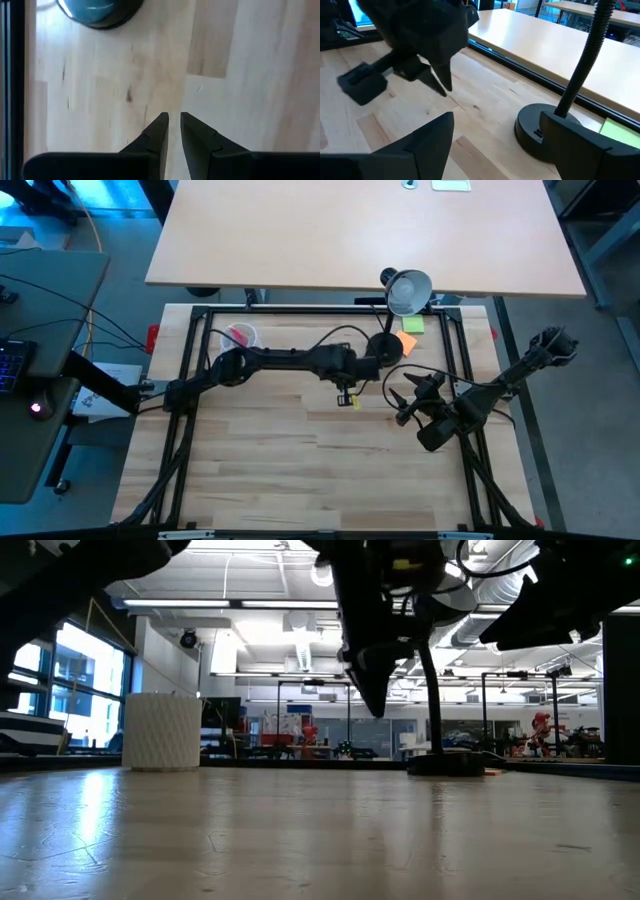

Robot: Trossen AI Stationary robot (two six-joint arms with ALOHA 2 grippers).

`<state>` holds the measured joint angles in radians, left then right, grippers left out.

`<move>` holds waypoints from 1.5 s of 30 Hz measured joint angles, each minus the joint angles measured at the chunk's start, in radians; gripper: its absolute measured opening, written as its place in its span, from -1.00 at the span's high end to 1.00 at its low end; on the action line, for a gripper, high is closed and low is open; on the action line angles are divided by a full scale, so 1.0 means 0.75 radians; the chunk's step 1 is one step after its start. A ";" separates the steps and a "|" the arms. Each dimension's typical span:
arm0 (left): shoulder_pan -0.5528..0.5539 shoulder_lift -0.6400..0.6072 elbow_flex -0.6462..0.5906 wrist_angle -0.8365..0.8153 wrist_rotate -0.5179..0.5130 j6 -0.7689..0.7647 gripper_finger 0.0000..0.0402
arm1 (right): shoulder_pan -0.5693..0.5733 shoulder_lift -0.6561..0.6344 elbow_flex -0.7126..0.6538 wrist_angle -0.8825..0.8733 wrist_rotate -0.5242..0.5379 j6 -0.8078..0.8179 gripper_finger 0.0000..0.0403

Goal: Screw lightbulb
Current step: Insert the light bulb into the desk lamp

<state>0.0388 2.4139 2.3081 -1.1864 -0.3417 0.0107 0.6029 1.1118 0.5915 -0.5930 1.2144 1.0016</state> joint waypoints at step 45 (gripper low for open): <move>0.184 -0.879 -1.854 2.474 0.600 -0.096 0.77 | -0.170 -0.072 0.277 0.200 0.185 -0.670 -0.45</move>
<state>0.1765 1.7550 0.9177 0.6692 0.1085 -0.0612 0.4756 1.0576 0.7992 -0.4433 1.3530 0.4990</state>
